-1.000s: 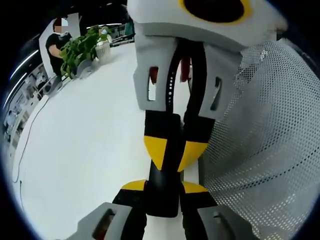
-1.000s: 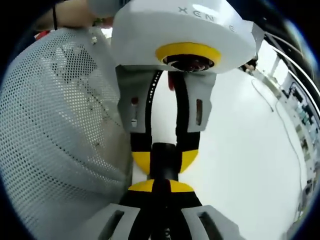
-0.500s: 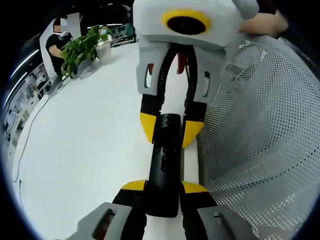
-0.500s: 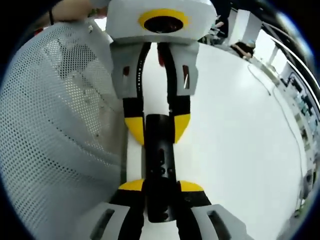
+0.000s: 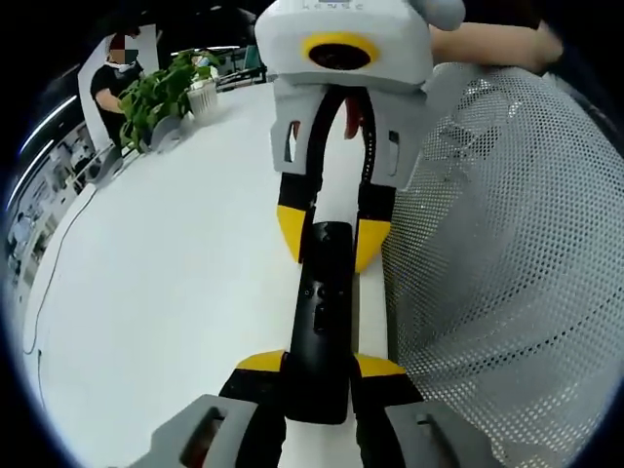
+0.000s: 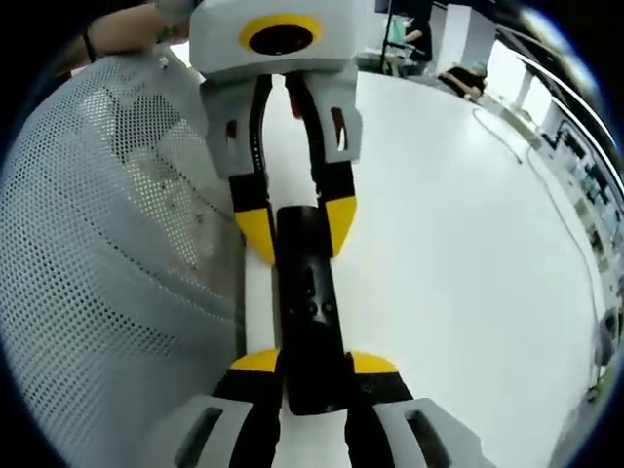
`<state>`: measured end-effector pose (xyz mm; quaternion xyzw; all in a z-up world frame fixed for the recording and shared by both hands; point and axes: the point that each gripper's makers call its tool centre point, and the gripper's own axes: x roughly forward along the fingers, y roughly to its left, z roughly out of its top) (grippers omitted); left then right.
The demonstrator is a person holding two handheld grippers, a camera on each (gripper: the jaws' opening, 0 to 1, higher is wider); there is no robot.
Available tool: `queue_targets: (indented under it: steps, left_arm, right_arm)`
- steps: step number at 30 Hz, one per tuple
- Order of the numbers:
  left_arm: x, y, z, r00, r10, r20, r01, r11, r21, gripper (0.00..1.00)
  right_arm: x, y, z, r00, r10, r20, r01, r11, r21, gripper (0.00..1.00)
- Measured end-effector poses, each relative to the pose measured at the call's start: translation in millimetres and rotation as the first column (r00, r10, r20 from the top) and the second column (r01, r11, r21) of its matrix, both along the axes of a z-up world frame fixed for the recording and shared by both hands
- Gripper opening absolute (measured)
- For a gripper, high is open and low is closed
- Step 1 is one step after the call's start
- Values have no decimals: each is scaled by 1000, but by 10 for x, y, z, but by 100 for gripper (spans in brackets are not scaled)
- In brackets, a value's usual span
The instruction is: Press the specified remote control buttons in sequence, fully releasing each button before pressing the next.
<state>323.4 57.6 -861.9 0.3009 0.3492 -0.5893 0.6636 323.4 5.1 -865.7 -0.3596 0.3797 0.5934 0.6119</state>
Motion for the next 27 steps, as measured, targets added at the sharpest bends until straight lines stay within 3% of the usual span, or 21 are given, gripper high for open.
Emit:
queue_targets:
  steps: [8, 14, 18, 23, 27]
  left_arm:
    - [1, -6, 6, 1000, 6, -6, -6, 1000, 12, 25]
    - [34, 29, 30, 996, 82, -38, -82, 997, 7, 28]
    - [116, 20, 200, 991, 129, -15, -130, 991, -35, 36]
    - [212, -17, 483, 984, 176, 35, -172, 980, -98, 55]
    - [283, -14, 694, 964, 262, 53, -249, 953, -173, 68]
  right_arm:
    - [2, 3, -2, 1000, 17, 12, -17, 1000, -9, 21]
    - [9, 1, -3, 1000, 9, 7, -8, 1000, -7, 21]
    - [11, 4, -1, 1000, 5, 5, -5, 1000, -6, 21]
    - [14, 6, -1, 1000, 3, 6, -3, 1000, -2, 21]
    - [17, 10, -2, 1000, 1, 6, -1, 1000, -2, 21]
